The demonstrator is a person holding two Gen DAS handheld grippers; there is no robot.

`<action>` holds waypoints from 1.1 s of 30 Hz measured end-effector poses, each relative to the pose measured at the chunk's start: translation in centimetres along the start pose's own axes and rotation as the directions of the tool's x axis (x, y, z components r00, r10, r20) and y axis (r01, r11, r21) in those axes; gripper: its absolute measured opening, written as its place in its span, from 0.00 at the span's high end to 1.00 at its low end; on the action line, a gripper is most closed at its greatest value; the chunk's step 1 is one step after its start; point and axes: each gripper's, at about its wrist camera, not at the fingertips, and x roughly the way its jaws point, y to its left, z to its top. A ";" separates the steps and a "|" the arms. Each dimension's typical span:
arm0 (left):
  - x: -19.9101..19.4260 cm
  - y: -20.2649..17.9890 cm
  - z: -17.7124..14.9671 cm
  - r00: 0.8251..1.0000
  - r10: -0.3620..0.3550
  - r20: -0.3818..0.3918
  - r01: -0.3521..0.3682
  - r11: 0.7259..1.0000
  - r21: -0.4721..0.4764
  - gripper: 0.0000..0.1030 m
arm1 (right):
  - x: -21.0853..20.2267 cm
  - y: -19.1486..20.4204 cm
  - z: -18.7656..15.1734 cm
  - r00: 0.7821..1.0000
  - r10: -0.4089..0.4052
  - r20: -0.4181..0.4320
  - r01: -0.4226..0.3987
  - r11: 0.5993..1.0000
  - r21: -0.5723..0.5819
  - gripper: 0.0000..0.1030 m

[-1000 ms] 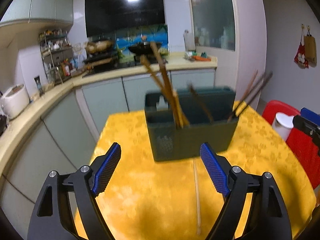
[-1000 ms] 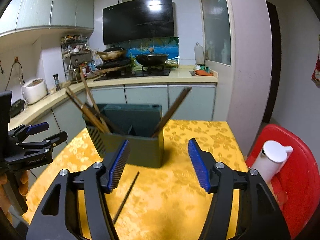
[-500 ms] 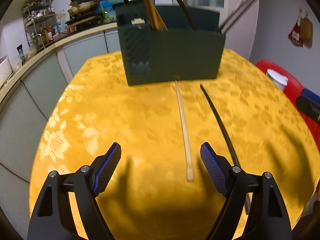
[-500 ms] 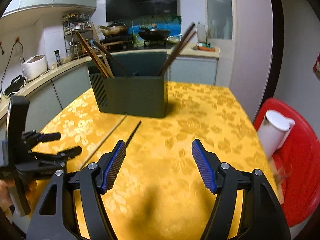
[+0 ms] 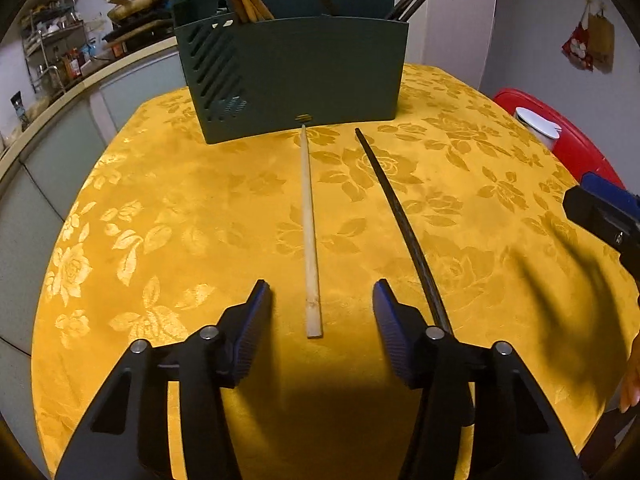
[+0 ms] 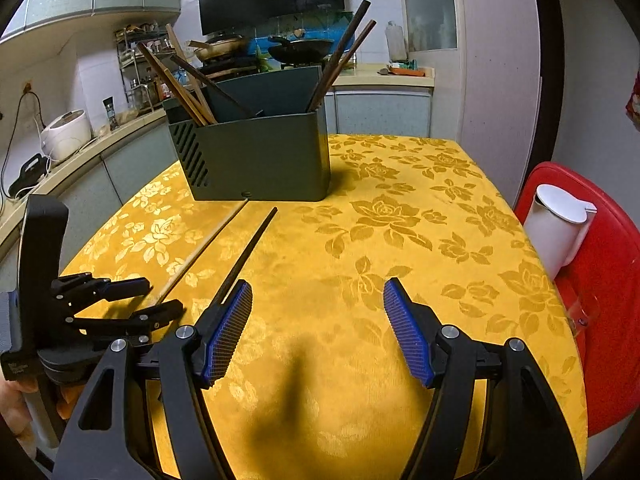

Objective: Organize utensils
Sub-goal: 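Move both open tools down over the last bamboo and black chopsticks, then close the left tool on the bamboo chopstick while the right tool closes on the black chopstick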

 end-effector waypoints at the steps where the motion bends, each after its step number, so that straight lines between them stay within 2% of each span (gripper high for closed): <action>1: 0.0 -0.1 0.0 1.000 -0.003 0.001 0.003 1.000 0.004 0.55 | 0.0 0.0 0.0 1.000 0.001 0.000 -0.001 1.000 0.002 0.36; 7: -0.3 -0.9 -0.3 1.000 -0.011 0.015 0.011 0.999 0.032 0.79 | 0.0 0.7 -0.6 1.000 0.022 -0.019 -0.022 1.000 -0.012 0.36; 11: -0.3 -1.0 -0.4 1.000 -0.008 0.021 0.008 0.999 0.031 0.90 | 0.1 1.6 -1.4 0.999 0.035 -0.036 -0.036 0.999 -0.033 0.36; 19: -0.8 -0.2 -0.9 1.000 -0.024 0.019 0.023 1.000 0.015 0.93 | 0.1 3.1 -3.0 0.994 0.078 -0.073 -0.082 0.995 -0.064 0.36; 26: -1.2 1.5 -1.5 1.000 -0.022 0.013 0.023 1.000 -0.020 0.93 | 0.0 6.4 -4.7 0.976 0.169 -0.135 -0.186 0.974 -0.131 0.36; 31: -1.4 2.0 -1.9 0.999 -0.025 0.026 0.026 0.999 -0.034 0.93 | 0.9 8.1 -5.4 0.969 0.176 -0.172 -0.204 0.966 -0.160 0.37; 33: -1.4 1.9 -1.9 0.999 -0.021 0.031 0.022 0.999 -0.032 0.93 | 1.2 8.4 -5.4 0.968 0.170 -0.184 -0.201 0.965 -0.166 0.40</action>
